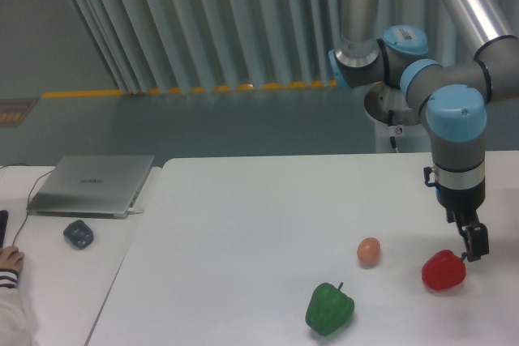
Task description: Place the triangular bread on the table
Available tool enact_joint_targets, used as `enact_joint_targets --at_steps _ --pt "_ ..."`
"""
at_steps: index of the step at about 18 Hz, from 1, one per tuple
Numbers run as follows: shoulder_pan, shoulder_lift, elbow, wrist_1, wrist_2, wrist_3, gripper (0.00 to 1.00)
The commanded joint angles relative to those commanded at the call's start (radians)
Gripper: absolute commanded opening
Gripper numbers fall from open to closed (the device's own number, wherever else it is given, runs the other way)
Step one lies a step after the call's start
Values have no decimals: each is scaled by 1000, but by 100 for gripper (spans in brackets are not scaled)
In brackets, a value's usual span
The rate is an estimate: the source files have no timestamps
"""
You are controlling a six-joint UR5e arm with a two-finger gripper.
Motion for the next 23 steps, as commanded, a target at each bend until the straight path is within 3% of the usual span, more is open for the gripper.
enact_joint_targets --at_steps 15,19,23 --pt "25 6 -52 31 2 -14 100" --pt "87 24 -63 74 -35 3 100" --pt "123 35 -64 77 -25 64 100"
